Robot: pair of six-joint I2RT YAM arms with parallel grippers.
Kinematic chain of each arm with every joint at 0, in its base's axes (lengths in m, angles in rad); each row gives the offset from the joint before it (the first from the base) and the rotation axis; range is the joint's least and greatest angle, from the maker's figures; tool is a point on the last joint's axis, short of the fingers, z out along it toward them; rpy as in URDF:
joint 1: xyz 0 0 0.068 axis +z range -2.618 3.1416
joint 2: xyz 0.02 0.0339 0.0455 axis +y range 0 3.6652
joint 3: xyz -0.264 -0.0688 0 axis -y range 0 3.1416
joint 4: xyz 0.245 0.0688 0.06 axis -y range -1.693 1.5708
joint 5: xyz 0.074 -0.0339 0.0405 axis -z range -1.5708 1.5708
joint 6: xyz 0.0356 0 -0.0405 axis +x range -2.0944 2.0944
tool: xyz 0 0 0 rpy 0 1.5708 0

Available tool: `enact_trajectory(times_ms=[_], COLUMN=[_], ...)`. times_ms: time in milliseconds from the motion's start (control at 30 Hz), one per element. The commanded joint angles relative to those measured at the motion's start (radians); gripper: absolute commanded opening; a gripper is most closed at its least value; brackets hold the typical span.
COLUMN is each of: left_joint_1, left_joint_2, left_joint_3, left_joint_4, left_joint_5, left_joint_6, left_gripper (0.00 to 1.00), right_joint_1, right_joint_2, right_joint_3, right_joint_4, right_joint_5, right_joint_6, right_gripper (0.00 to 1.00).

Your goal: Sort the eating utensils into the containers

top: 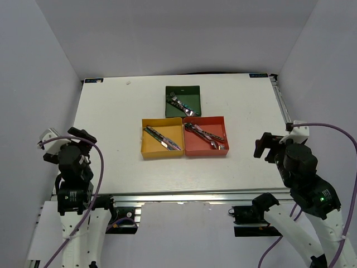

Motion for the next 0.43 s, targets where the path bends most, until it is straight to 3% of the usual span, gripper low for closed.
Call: enact_trajectory(times_ms=[0, 400], left_joint_1=[0.001, -0.005], left_joint_2=[0.035, 0.019], left_joint_3=[-0.027, -0.036], left_joint_4=[0.017, 0.021], left_joint_5=[0.053, 0.045], left_joint_6=[0.011, 0.003], left_gripper=[0.98, 0.98], right_joint_1=[-0.001, -0.001], right_joint_2=[-0.023, 0.012], right_joint_3=[-0.029, -0.128], right_joint_4=[0.022, 0.112], right_joint_5=[-0.002, -0.017], right_joint_6=[0.024, 0.046], right_gripper=[0.89, 0.89])
